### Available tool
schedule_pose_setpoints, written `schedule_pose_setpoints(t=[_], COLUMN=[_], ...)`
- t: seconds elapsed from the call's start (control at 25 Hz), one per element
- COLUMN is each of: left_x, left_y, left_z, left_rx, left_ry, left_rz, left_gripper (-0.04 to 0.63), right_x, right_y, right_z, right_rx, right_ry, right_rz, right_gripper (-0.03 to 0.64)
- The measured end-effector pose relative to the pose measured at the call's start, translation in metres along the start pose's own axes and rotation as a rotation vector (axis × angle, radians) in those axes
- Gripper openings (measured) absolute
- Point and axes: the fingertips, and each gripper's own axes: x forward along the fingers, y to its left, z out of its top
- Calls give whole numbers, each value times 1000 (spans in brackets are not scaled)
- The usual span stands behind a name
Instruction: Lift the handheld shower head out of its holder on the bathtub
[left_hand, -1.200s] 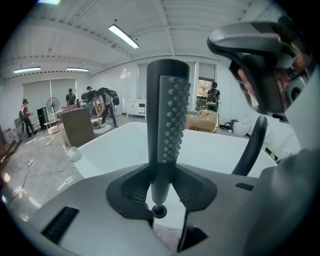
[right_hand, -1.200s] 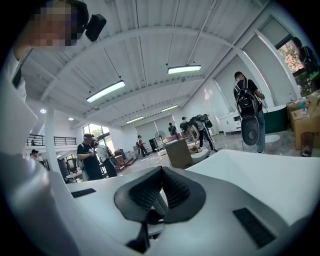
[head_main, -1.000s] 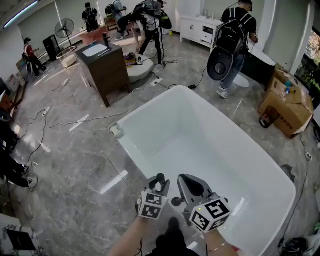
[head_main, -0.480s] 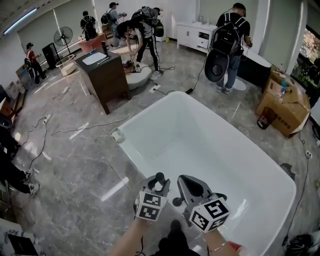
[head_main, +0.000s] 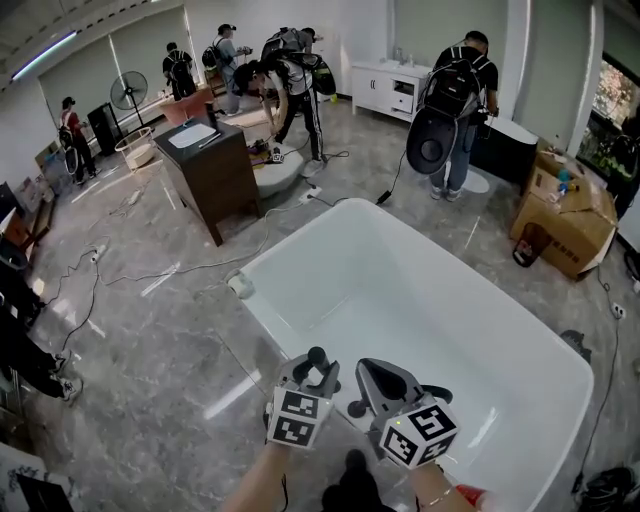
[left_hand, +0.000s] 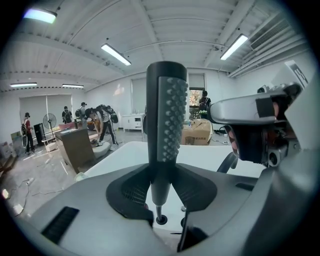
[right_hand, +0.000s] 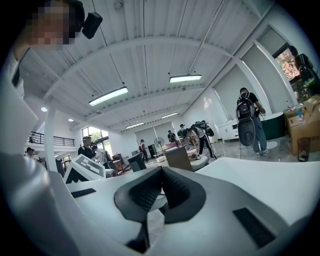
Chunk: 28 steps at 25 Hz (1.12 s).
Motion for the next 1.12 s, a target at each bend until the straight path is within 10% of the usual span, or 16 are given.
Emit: schedule_pose_setpoints(t=[1.12], left_x=[-57], left_y=[-10], left_z=[39], left_rx=[11], left_ry=[-97], left_rz=[5], left_gripper=[150], right_x=[-24], right_y=[16], right_z=[-3], right_rx=[-26], right_ry=[0], right_rz=[-18], right_gripper=[5])
